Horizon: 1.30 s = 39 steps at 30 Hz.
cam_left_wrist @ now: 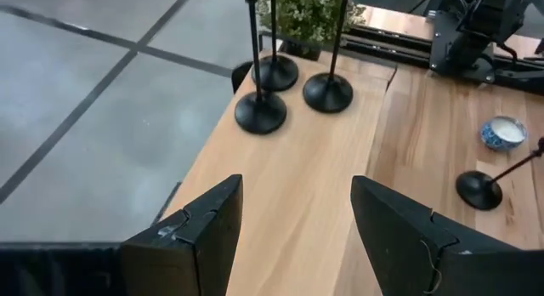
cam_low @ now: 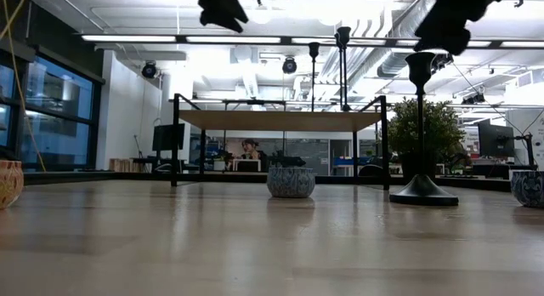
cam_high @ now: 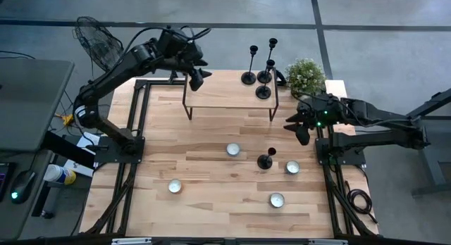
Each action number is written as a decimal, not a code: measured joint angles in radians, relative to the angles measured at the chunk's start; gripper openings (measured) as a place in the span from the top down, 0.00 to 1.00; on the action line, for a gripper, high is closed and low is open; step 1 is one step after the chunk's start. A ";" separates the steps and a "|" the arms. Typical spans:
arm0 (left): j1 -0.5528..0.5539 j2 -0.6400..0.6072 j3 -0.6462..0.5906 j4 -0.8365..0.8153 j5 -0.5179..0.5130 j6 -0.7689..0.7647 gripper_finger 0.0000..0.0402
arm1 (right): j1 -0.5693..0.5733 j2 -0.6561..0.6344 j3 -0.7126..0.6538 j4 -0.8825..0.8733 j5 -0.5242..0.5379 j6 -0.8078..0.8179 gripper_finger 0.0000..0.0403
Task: Pick & Place candle stick holders
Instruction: Put the black candle holder on the shelf
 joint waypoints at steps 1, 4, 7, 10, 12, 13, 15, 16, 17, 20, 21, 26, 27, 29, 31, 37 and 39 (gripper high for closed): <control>0.000 -0.019 -0.024 0.000 -0.003 -0.006 0.46 | 0.005 0.000 0.000 -0.020 -0.016 0.016 0.62; 0.000 -0.076 -0.102 0.003 -0.011 -0.032 0.46 | 0.037 -0.001 0.000 -0.058 -0.030 0.048 0.62; -0.001 -0.150 -0.193 0.037 -0.010 -0.071 0.46 | 0.084 0.000 0.000 -0.073 -0.022 0.074 0.62; -0.002 -0.236 -0.291 0.099 -0.006 -0.118 0.46 | 0.136 0.000 0.000 -0.100 -0.010 0.104 0.62; -0.003 -0.292 -0.355 0.137 -0.006 -0.150 0.46 | 0.170 0.000 0.000 -0.113 0.004 0.128 0.62; -0.002 -0.322 -0.386 0.156 -0.006 -0.167 0.46 | 0.186 0.000 0.000 -0.114 0.013 0.138 0.62; -0.002 -0.377 -0.445 0.185 -0.006 -0.203 0.46 | 0.217 0.003 0.000 -0.107 0.030 0.150 0.62; -0.002 -0.404 -0.472 0.198 -0.006 -0.218 0.46 | 0.230 0.007 0.000 -0.097 0.039 0.151 0.62; -0.002 -0.429 -0.497 0.210 -0.006 -0.230 0.46 | 0.242 0.013 0.000 -0.086 0.041 0.152 0.62; -0.013 -0.492 -0.563 0.228 -0.013 -0.263 0.46 | 0.275 0.041 0.000 -0.073 0.042 0.152 0.62; -0.021 -0.508 -0.578 0.232 -0.019 -0.271 0.46 | 0.286 0.053 0.000 -0.071 0.042 0.152 0.62; -0.066 -0.563 -0.616 0.238 -0.072 -0.286 0.46 | 0.333 0.116 0.000 -0.071 0.047 0.143 0.62; -0.078 -0.565 -0.616 0.240 -0.080 -0.286 0.46 | 0.338 0.125 0.000 -0.069 0.050 0.142 0.62; -0.099 -0.564 -0.616 0.246 -0.090 -0.286 0.46 | 0.349 0.142 0.000 -0.059 0.061 0.131 0.62; -0.116 -0.563 -0.616 0.251 -0.093 -0.285 0.46 | 0.358 0.155 0.000 -0.046 0.073 0.122 0.62; -0.147 -0.560 -0.616 0.290 -0.096 -0.282 0.46 | 0.380 0.193 0.000 -0.030 0.113 0.068 0.62; -0.145 -0.560 -0.616 0.291 -0.095 -0.282 0.46 | 0.387 0.210 0.000 -0.031 0.116 0.051 0.62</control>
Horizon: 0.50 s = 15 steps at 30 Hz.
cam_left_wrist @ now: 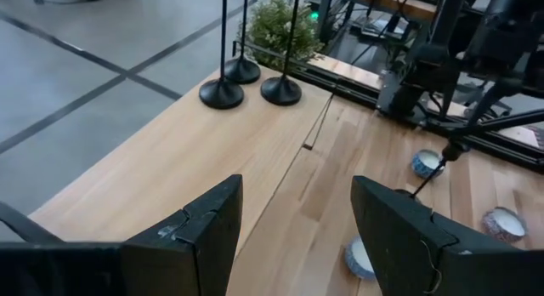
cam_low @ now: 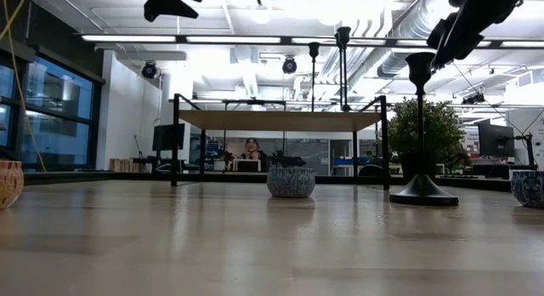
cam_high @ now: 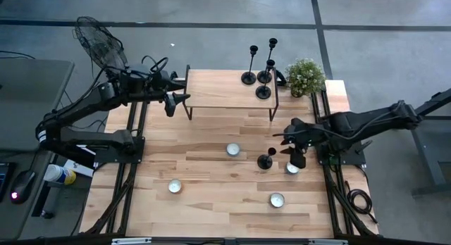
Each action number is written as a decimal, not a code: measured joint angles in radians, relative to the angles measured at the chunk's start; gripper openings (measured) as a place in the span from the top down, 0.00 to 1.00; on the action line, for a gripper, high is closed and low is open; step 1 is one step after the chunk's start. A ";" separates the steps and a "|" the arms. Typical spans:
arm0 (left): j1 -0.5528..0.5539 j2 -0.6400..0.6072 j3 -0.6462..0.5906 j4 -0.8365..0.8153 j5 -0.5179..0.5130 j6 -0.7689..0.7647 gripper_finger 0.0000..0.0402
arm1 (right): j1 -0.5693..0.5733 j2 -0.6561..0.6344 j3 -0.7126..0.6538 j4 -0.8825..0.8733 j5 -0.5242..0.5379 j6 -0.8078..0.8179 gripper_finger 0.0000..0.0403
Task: Pick & Place candle stick holders
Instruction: Put the black candle holder on the shelf
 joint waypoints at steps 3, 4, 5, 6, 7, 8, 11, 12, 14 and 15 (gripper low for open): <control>0.000 0.000 0.000 -0.002 -0.001 0.000 0.46 | 0.010 0.029 0.000 0.000 -0.001 -0.013 0.62; 0.000 0.000 0.000 -0.003 -0.001 0.000 0.46 | 0.014 0.039 0.000 0.000 -0.007 -0.013 0.61; 0.000 0.000 0.000 -0.005 -0.001 0.000 0.46 | 0.018 0.048 0.000 0.000 -0.011 -0.013 0.61; 0.000 0.000 0.000 -0.007 -0.001 0.000 0.46 | 0.024 0.058 0.000 0.001 -0.015 -0.013 0.59; 0.000 0.000 0.000 -0.008 0.000 -0.001 0.46 | 0.031 0.067 0.000 0.003 -0.015 -0.013 0.58; 0.000 0.000 0.000 -0.008 -0.001 -0.001 0.46 | 0.037 0.076 0.000 0.007 -0.016 -0.011 0.56; 0.000 0.000 0.000 -0.007 0.000 -0.003 0.46 | 0.052 0.091 0.000 0.022 -0.017 -0.010 0.49; 0.000 0.000 0.000 -0.007 0.000 -0.003 0.46 | 0.058 0.093 0.000 0.030 -0.023 -0.010 0.47; 0.000 0.000 0.000 -0.007 0.000 -0.003 0.46 | 0.071 0.093 0.000 0.045 -0.028 -0.010 0.43; 0.000 0.000 0.000 -0.007 0.001 -0.003 0.46 | 0.078 0.093 0.000 0.046 -0.031 -0.009 0.41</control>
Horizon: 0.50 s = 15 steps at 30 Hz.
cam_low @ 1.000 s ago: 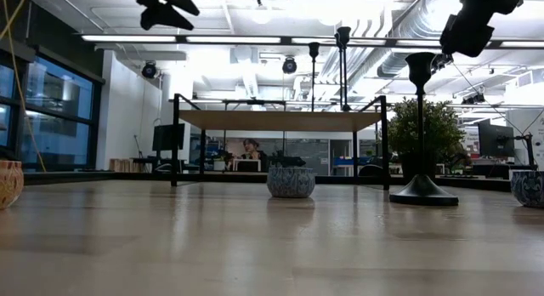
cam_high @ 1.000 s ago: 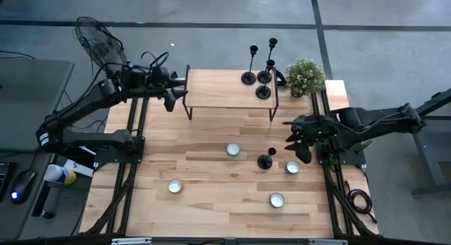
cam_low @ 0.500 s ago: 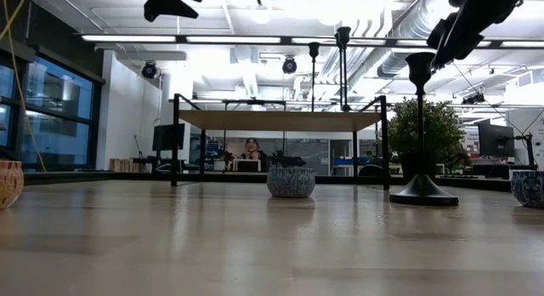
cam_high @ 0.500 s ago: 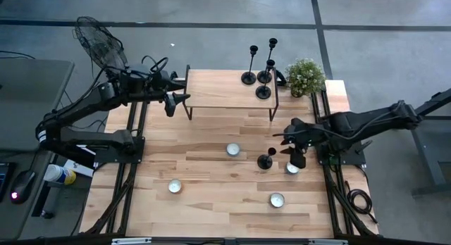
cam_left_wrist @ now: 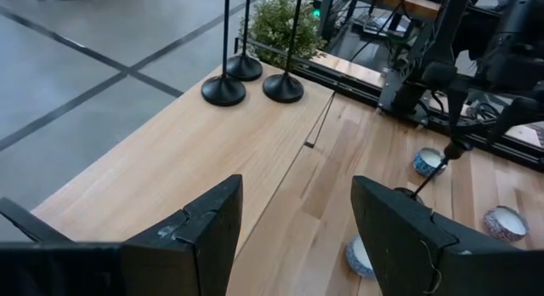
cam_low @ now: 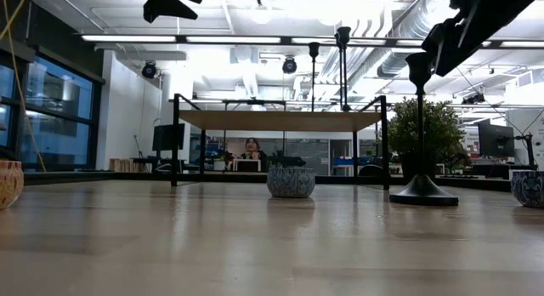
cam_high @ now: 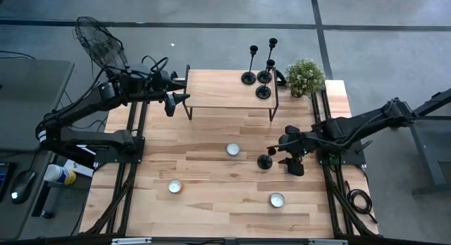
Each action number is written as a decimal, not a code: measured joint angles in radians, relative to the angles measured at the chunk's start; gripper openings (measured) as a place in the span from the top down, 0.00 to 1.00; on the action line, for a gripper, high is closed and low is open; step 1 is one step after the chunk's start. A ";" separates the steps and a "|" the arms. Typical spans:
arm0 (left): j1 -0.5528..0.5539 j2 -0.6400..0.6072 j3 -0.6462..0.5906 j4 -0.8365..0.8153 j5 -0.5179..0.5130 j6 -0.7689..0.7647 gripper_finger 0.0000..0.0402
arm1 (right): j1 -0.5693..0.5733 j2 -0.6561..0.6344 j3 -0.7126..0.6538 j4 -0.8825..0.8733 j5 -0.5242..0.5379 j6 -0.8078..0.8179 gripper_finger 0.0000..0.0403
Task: Pick & Place candle stick holders
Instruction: Put the black candle holder on the shelf
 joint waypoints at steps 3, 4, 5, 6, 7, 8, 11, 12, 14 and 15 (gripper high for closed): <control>0.000 0.000 0.000 0.000 0.001 0.000 0.46 | 0.023 -0.001 0.000 0.008 0.012 -0.002 0.39; 0.000 0.000 0.000 0.000 0.001 0.000 0.46 | 0.029 -0.001 0.000 0.009 0.024 -0.003 0.39; 0.000 0.000 0.000 0.000 0.001 0.000 0.46 | 0.035 -0.001 0.000 0.013 0.037 -0.004 0.39; 0.000 0.000 0.000 0.000 0.001 0.000 0.46 | 0.039 -0.001 0.000 0.018 0.052 -0.004 0.39; 0.000 0.000 0.000 0.000 0.001 0.000 0.46 | 0.041 -0.001 0.000 0.024 0.067 -0.006 0.38; 0.000 0.000 0.000 0.000 0.001 0.000 0.46 | 0.043 -0.001 0.000 0.029 0.079 -0.007 0.38; 0.000 0.000 0.000 0.000 0.001 0.000 0.46 | 0.044 0.007 0.000 0.044 0.099 -0.005 0.38; 0.000 0.000 0.000 0.000 0.001 0.000 0.46 | 0.044 0.015 0.000 0.050 0.102 -0.005 0.38; 0.000 0.000 0.000 0.000 0.001 0.000 0.46 | 0.044 0.040 0.000 0.056 0.099 0.004 0.38; 0.000 0.000 0.000 0.000 0.001 0.000 0.46 | 0.044 0.055 0.000 0.058 0.091 0.011 0.38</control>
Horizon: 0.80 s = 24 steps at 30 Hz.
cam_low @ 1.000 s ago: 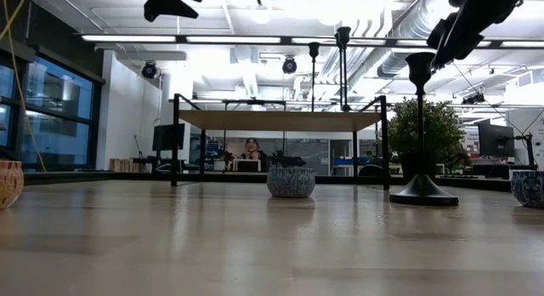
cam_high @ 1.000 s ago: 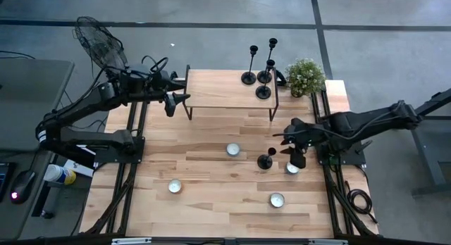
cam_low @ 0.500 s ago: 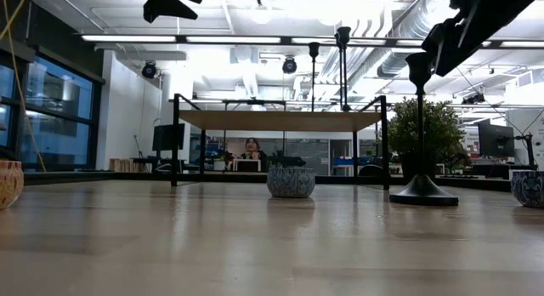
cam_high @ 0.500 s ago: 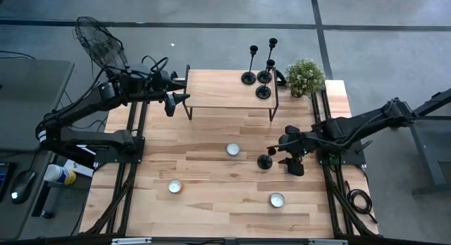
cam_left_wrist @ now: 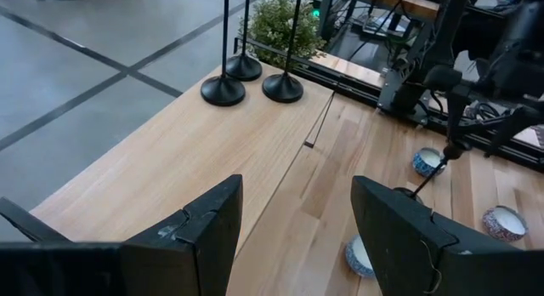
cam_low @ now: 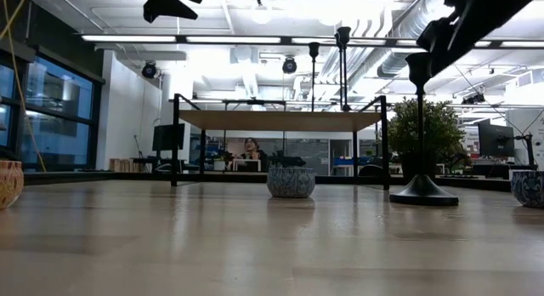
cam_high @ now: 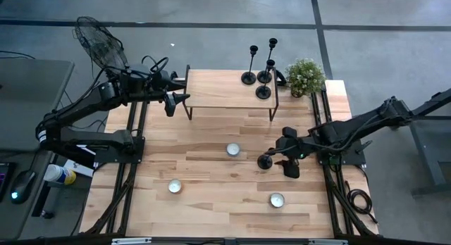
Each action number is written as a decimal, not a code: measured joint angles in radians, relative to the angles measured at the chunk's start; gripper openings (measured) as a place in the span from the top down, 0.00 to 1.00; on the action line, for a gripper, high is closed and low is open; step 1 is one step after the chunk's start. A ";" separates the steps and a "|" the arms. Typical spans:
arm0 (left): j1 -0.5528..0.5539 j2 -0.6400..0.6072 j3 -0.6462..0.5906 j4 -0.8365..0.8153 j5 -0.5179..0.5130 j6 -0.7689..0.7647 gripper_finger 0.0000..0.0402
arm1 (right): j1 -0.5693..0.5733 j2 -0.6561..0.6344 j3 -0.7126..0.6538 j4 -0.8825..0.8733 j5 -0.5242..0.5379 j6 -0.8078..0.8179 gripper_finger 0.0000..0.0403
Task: Pick & Place candle stick holders
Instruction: Put the black candle holder on the shelf
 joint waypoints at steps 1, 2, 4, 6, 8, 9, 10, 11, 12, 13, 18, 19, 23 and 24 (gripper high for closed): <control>0.000 0.000 0.000 0.000 0.000 0.000 0.46 | 0.000 0.015 0.000 0.003 -0.008 0.008 0.38; 0.000 0.000 0.000 0.000 0.000 0.000 0.46 | 0.000 0.031 0.000 0.004 -0.018 0.020 0.38; 0.000 0.000 0.000 0.000 0.000 0.000 0.46 | 0.000 0.059 0.000 0.003 -0.048 0.039 0.38; 0.000 0.000 0.000 0.000 0.000 0.000 0.46 | 0.000 0.082 0.000 0.002 -0.069 0.050 0.38; 0.000 0.000 0.000 0.000 0.000 -0.001 0.46 | 0.000 0.091 0.000 -0.005 -0.086 0.060 0.38; 0.000 0.000 0.000 0.000 0.000 0.000 0.46 | 0.000 0.093 0.000 -0.015 -0.093 0.066 0.38; 0.000 0.000 0.000 0.000 -0.001 0.000 0.46 | -0.001 0.092 0.000 -0.029 -0.102 0.071 0.38; 0.000 0.000 0.000 0.000 -0.001 0.000 0.46 | -0.001 0.088 0.000 -0.048 -0.113 0.075 0.38; 0.000 0.000 0.000 0.000 -0.001 0.000 0.46 | -0.001 0.083 0.000 -0.071 -0.121 0.083 0.38; 0.000 0.000 0.000 0.000 -0.001 0.000 0.46 | -0.001 0.075 0.000 -0.098 -0.132 0.093 0.38; 0.000 0.000 0.000 0.000 -0.003 0.000 0.46 | -0.003 0.016 0.000 -0.176 -0.171 0.118 0.38; 0.000 0.000 0.000 0.000 -0.003 0.000 0.46 | -0.006 0.003 0.000 -0.175 -0.181 0.118 0.38; 0.000 0.000 0.000 0.000 -0.003 -0.001 0.46 | -0.020 -0.033 0.031 -0.178 -0.215 0.124 0.38; 0.000 0.000 0.000 0.000 -0.003 -0.001 0.46 | -0.021 -0.035 0.048 -0.178 -0.214 0.121 0.38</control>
